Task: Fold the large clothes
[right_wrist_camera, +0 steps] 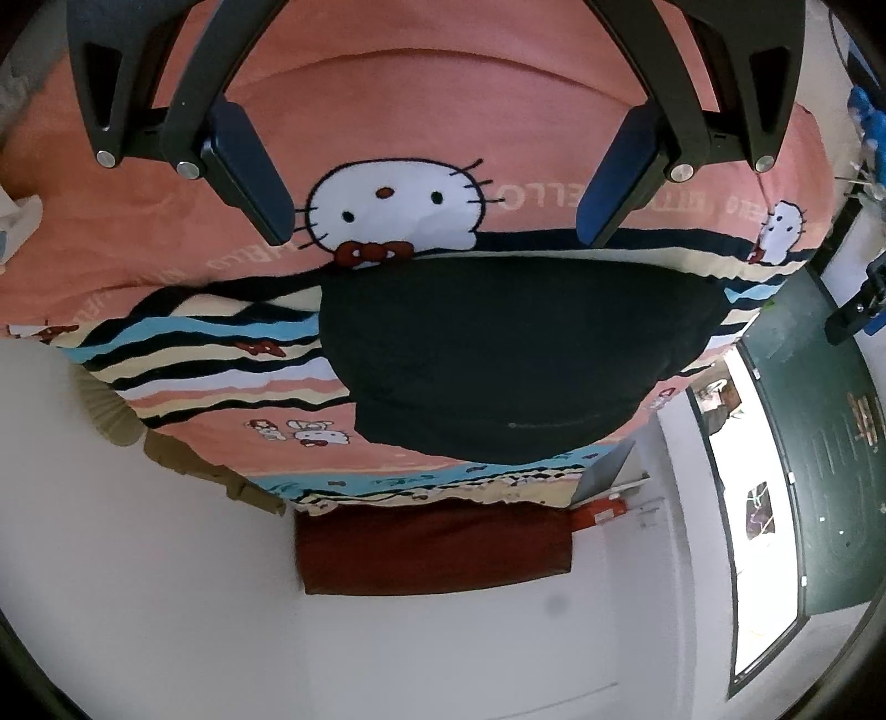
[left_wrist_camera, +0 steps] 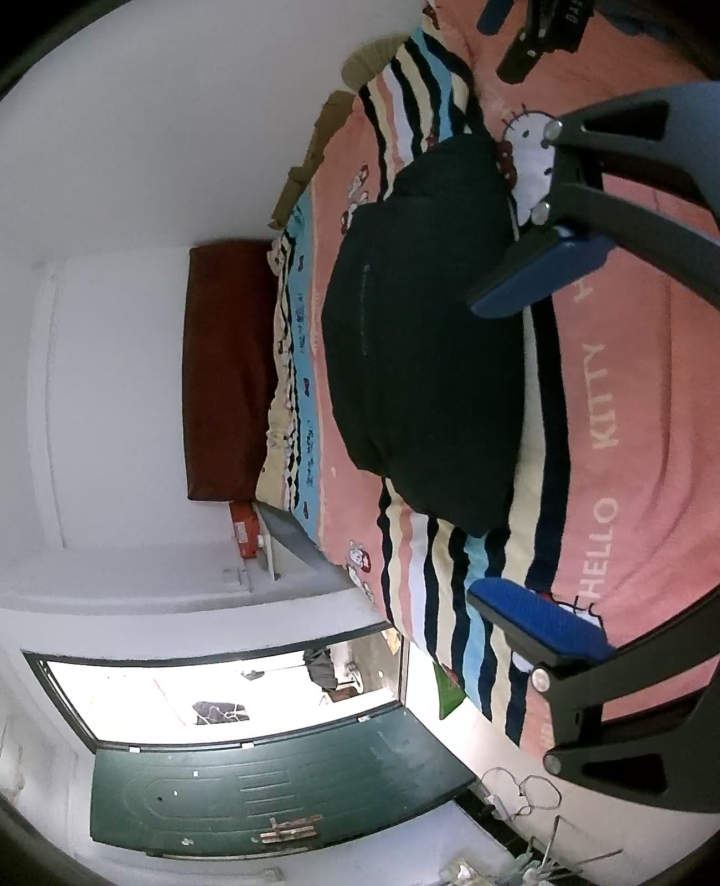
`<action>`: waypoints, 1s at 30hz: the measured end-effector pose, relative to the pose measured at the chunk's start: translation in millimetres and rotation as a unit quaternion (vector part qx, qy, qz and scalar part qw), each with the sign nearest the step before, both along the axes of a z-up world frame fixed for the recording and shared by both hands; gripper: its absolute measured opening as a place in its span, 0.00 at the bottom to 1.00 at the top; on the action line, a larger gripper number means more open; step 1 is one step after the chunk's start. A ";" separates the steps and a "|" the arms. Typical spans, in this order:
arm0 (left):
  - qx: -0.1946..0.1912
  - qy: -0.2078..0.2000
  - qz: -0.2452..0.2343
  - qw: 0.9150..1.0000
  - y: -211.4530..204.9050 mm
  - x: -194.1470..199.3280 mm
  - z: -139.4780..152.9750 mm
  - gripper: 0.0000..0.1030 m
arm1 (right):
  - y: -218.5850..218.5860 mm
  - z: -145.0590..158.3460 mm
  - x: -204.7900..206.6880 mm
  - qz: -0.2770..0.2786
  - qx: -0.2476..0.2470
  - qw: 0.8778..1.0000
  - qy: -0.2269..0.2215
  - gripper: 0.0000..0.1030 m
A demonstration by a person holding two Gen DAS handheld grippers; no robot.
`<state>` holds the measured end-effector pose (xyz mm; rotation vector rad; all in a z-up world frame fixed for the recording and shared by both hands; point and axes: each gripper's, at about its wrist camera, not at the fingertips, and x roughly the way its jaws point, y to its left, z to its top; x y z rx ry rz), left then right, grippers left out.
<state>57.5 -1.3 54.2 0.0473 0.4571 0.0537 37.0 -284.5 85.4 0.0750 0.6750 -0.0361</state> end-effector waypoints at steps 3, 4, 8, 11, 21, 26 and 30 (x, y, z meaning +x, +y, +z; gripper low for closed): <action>0.002 0.005 -0.004 1.000 -2.5 1.7 -4.9 0.93 | -0.1 -2.7 0.1 -0.002 -0.002 1.000 0.001 0.97; 0.003 0.006 -0.005 1.000 -3.6 2.2 -6.6 0.93 | -0.4 -4.1 0.3 -0.003 -0.004 1.000 0.001 0.97; 0.007 0.013 -0.008 1.000 -4.4 5.5 -13.2 0.93 | -1.5 -7.5 2.4 -0.005 -0.008 1.000 0.002 0.97; 0.006 0.019 -0.011 1.000 -5.2 9.1 -18.0 0.93 | -2.3 -9.3 3.9 -0.007 -0.010 1.000 0.001 0.97; 0.012 0.036 -0.019 0.999 -12.6 22.6 -36.7 0.93 | -4.7 -28.6 13.2 -0.009 -0.015 1.000 0.020 0.97; 0.012 0.044 -0.023 0.999 -14.1 29.8 -43.1 0.93 | -8.7 -37.7 17.8 -0.015 -0.012 0.999 0.028 0.97; 0.012 0.051 -0.022 0.998 -13.7 34.7 -48.3 0.93 | -11.2 -42.1 22.1 -0.018 -0.012 0.999 0.033 0.98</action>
